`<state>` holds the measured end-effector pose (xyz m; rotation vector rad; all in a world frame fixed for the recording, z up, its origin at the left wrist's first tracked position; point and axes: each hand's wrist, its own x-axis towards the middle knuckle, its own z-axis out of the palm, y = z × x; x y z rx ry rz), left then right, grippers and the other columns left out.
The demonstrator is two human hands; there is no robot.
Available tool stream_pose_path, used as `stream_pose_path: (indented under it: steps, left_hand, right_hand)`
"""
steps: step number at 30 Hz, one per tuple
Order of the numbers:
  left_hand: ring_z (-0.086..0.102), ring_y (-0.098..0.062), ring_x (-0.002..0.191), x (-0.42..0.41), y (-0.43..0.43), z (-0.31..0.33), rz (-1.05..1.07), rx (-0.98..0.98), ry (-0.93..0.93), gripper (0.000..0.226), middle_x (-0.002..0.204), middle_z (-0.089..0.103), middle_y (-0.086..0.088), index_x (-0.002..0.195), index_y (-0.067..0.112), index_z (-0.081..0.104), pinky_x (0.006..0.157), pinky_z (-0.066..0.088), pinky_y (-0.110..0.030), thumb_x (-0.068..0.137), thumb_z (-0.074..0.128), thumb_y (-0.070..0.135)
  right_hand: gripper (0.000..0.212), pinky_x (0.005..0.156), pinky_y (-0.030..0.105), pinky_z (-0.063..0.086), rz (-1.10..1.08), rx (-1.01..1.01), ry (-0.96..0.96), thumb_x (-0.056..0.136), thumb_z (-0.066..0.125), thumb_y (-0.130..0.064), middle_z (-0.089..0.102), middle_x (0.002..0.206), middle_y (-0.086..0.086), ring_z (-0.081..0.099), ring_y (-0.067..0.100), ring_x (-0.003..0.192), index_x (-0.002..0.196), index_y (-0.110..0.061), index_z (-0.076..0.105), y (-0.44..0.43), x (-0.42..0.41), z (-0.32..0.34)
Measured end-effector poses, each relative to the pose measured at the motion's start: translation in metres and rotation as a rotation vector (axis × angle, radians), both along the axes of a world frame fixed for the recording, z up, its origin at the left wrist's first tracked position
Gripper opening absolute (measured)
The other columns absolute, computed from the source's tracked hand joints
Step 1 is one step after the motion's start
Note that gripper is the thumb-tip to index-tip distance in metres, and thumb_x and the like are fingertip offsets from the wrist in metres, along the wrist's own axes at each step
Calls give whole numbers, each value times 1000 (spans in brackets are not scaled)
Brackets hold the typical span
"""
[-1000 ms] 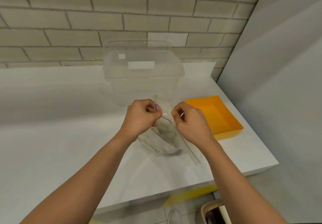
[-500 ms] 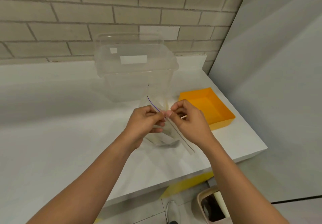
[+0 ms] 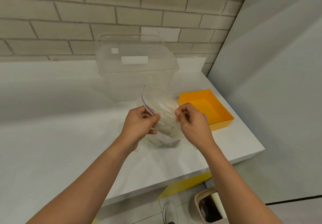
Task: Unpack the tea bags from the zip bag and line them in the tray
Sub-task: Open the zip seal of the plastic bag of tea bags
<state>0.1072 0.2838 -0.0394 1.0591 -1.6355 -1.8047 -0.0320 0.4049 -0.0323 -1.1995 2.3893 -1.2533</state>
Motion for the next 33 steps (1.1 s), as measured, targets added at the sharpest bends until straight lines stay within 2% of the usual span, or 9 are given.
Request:
stream_pose_path:
  steps: [3, 7, 12, 18, 23, 26, 29, 31, 33]
  left_hand:
    - [68, -20, 74, 2, 9, 2, -48, 148, 22, 21, 78, 68, -6, 103, 6, 69, 68, 65, -43, 93, 75, 24]
    - [74, -22, 81, -3, 23, 3, -176, 192, 35, 25, 94, 73, -10, 105, 11, 66, 68, 63, -37, 91, 80, 27]
    - [74, -19, 73, -9, 26, 7, -117, 176, 80, 25, 84, 75, -7, 104, 9, 66, 64, 60, -30, 87, 83, 15]
    - [75, -20, 78, -12, 29, 7, -151, 161, 77, 7, 90, 79, -12, 100, 12, 67, 69, 61, -32, 96, 73, 14]
    - [67, -20, 68, -13, 25, 3, -53, 65, 46, 12, 75, 68, -8, 93, 10, 65, 67, 63, -36, 91, 70, 0]
    - [62, -19, 66, -16, 30, 5, -26, 82, 48, 9, 76, 62, -7, 97, 10, 63, 67, 64, -40, 92, 67, 4]
    - [70, -20, 75, -23, 42, 8, -81, 157, 40, 33, 91, 66, -8, 114, 11, 59, 66, 64, -40, 90, 79, 24]
    - [73, -22, 80, -29, 49, 6, -101, 170, 57, 45, 102, 70, -12, 118, 13, 54, 67, 63, -38, 86, 84, 22]
    - [73, -21, 79, -34, 52, 3, -79, 140, 95, 45, 107, 71, -18, 117, 14, 53, 68, 62, -35, 85, 84, 14]
  right_hand:
    - [9, 59, 16, 44, 40, -37, -15, 102, 61, -29, 72, 75, -9, 65, 7, 72, 95, -24, 65, 0, 3, 5]
    - [6, 71, 30, 53, 105, -30, -101, 100, 65, -30, 75, 76, -14, 69, 6, 77, 97, -26, 68, 5, 6, 9]
    - [15, 68, 11, 46, 169, 26, -120, 90, 77, -38, 74, 88, -13, 65, 2, 83, 97, -26, 74, 18, -2, 13]
    - [10, 71, 19, 50, 231, 132, -81, 91, 76, -34, 73, 89, -13, 62, 2, 80, 92, -24, 76, 24, -13, 13]
    - [10, 56, 11, 36, 32, 56, -21, 99, 65, -26, 70, 75, -12, 58, 0, 65, 91, -25, 71, 20, -26, 5]
    - [12, 53, 13, 35, 6, -19, -23, 101, 63, -27, 72, 72, -10, 56, 1, 58, 91, -24, 69, 21, -29, 7]
    - [11, 57, 33, 48, 58, -60, -106, 101, 62, -29, 74, 74, -12, 58, 11, 56, 92, -26, 68, 21, -26, 7]
    - [10, 70, 49, 56, 87, -60, -166, 100, 63, -32, 75, 74, -9, 66, 29, 70, 93, -28, 69, 23, -26, 6]
    - [7, 80, 49, 58, 108, -55, -220, 98, 66, -34, 76, 77, -7, 70, 25, 79, 96, -30, 70, 27, -29, 5]
